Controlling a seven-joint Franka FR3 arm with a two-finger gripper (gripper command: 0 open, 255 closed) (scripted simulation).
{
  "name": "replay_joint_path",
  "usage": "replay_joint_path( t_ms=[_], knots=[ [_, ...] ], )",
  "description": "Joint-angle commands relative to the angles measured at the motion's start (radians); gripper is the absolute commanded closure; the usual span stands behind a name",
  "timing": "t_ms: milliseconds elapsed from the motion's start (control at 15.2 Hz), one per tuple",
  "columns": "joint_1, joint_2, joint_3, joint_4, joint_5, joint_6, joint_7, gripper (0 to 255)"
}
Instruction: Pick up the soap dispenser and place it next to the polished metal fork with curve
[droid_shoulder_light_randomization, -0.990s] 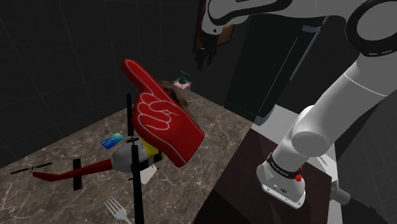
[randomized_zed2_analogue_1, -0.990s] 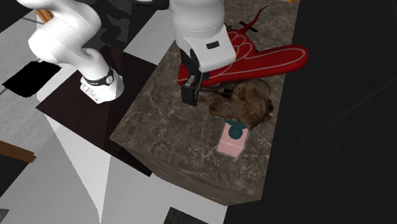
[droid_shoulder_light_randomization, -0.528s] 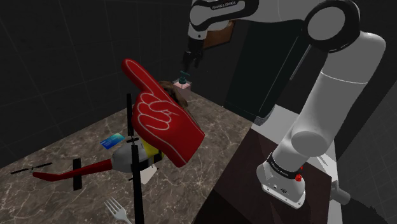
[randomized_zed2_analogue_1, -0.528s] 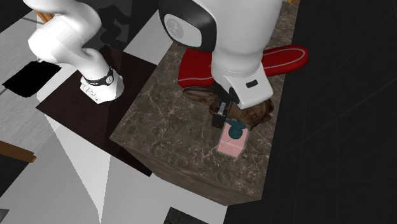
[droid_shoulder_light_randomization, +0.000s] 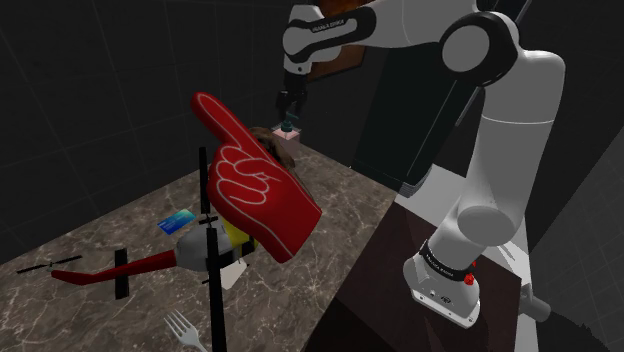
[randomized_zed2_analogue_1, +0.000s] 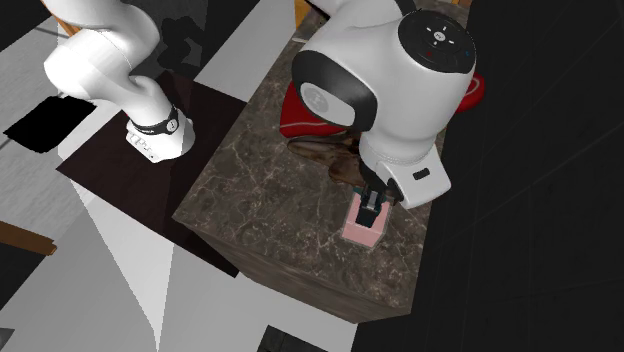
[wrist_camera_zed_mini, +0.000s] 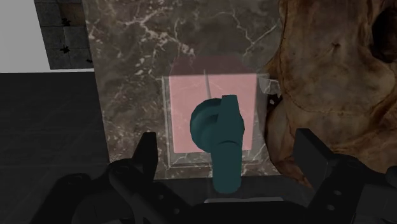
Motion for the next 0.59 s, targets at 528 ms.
replay_joint_path(
  t_ms=[528],
  knots=[
    [0.001,0.015,0.001,-0.029,0.002,0.044,-0.001,0]
  ],
)
